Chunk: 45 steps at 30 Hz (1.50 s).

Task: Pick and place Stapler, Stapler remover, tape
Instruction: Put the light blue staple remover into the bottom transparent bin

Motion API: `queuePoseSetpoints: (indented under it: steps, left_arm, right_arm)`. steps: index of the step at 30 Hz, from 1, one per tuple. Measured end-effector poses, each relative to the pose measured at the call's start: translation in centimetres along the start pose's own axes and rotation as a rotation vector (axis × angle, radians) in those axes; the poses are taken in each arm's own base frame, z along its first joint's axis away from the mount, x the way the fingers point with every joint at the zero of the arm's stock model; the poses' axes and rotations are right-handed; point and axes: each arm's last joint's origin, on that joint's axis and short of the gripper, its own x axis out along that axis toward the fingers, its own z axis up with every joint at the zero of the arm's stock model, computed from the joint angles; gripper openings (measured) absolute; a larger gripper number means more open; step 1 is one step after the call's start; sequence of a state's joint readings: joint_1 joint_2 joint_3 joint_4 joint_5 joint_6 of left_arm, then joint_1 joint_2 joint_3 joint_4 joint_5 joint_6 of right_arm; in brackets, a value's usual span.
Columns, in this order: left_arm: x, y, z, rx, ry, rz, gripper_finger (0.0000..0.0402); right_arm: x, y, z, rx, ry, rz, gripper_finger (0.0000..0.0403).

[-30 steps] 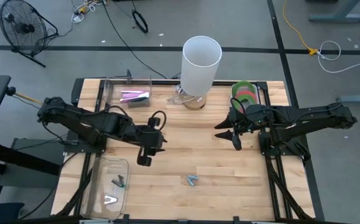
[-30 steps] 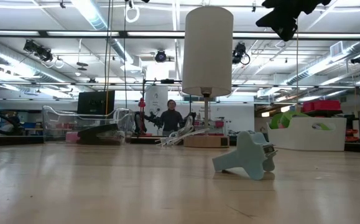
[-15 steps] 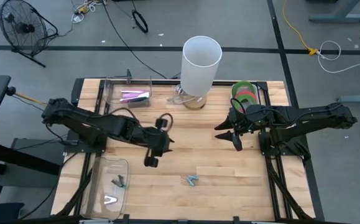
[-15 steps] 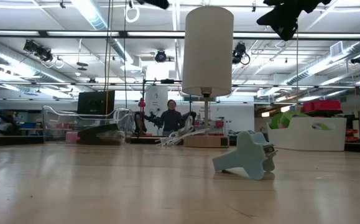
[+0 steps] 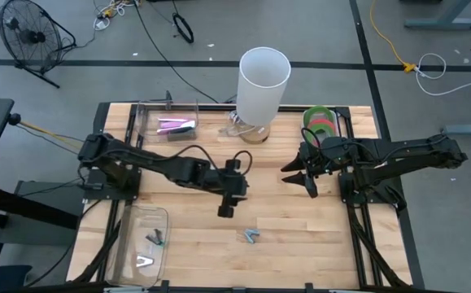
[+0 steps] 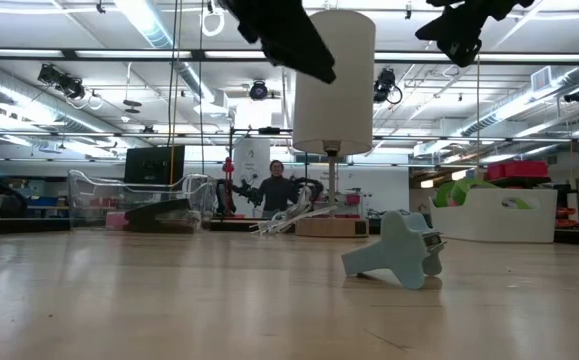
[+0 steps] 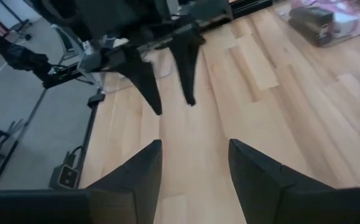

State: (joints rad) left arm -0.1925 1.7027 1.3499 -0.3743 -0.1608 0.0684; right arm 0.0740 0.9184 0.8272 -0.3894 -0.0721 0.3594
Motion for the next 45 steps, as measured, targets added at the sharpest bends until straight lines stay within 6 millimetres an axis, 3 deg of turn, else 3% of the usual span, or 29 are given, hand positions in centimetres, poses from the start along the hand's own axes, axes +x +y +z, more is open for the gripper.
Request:
queuePoseSetpoints:
  steps: [6, 11, 24, 37, 45]
  left_arm:
    - [1.7, -0.5, -0.7, 0.002, 0.036, -0.063, 0.0261]
    - [2.7, -0.9, -1.1, 0.004, 0.058, -0.111, 0.0291]
    - [4.9, -3.0, -2.1, 0.128, 0.076, -0.286, 0.0293]
    - [7.4, -7.9, -3.0, 0.244, 0.009, -0.375, 0.0293]
    - [9.4, -8.5, -3.8, 0.228, -0.004, -0.365, 0.0293]
  right_arm:
    - [0.0, 0.1, -0.1, 0.018, 0.020, 0.050, 0.0185]
    - [-0.1, 0.1, -0.1, 0.018, 0.019, 0.048, 0.0185]
    - [-0.1, 0.0, -0.3, 0.017, 0.044, 0.036, 0.0185]
    - [-0.1, 0.0, -0.5, 0.001, 0.066, 0.027, 0.0185]
    - [-0.1, -0.1, -0.7, 0.005, 0.081, 0.022, 0.0185]
